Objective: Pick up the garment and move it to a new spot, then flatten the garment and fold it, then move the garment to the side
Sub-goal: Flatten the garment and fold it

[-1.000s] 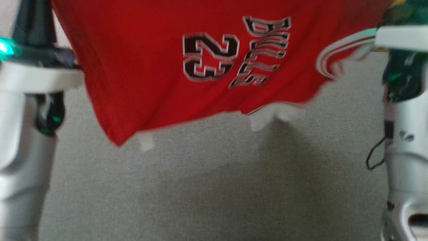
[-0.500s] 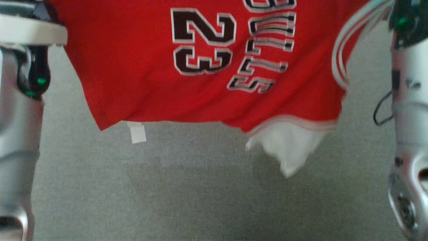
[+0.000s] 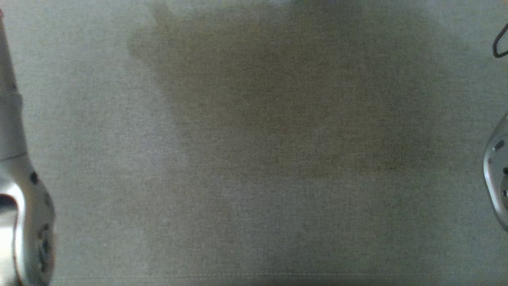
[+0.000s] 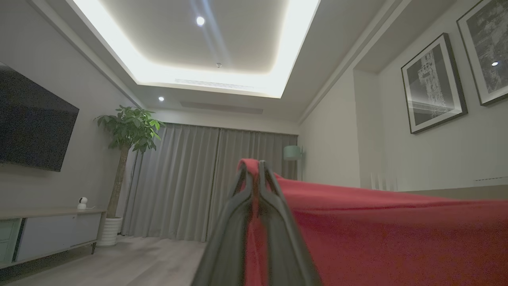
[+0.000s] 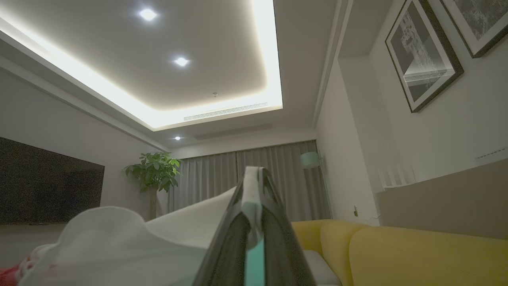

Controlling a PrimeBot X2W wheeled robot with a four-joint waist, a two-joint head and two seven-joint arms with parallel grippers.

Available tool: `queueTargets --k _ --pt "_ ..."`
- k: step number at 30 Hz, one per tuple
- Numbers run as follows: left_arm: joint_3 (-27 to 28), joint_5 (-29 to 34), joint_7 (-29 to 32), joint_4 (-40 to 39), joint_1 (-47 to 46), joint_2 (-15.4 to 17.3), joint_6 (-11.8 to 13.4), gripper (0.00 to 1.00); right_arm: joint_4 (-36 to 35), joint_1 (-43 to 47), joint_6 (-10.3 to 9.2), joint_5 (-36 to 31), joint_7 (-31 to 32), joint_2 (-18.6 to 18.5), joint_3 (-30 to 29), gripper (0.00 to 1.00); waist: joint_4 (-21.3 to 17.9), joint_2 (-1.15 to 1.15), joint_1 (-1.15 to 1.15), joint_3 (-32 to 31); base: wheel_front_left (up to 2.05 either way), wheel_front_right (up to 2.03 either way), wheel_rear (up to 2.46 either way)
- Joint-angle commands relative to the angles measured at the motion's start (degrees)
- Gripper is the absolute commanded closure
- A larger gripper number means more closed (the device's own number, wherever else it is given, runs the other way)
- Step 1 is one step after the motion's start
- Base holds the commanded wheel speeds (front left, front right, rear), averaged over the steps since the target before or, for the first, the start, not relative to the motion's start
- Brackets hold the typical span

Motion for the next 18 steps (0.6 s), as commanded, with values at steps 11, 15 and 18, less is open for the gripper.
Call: queueTargets --k 11,15,18 --pt "7.9 0.3 -0.1 3.7 24.8 -7.0 -1.4 1.00 -6.8 26.2 -0.05 7.4 0.0 2.2 2.9 1.00 -2.1 0.00 -0.02 0.2 0.00 0.00 0.00" --pt "8.9 -1.3 -0.1 6.2 35.1 -9.0 -1.4 1.00 -7.9 39.7 -0.05 11.7 0.0 2.7 2.6 1.00 -3.3 0.00 -0.02 -1.6 0.00 0.00 0.00" --pt "9.6 -2.5 -0.1 8.0 41.3 -9.8 -1.4 1.00 -8.4 48.3 -0.05 14.1 0.0 2.9 3.5 1.00 -4.3 0.00 -0.02 -3.5 0.00 0.00 0.00"
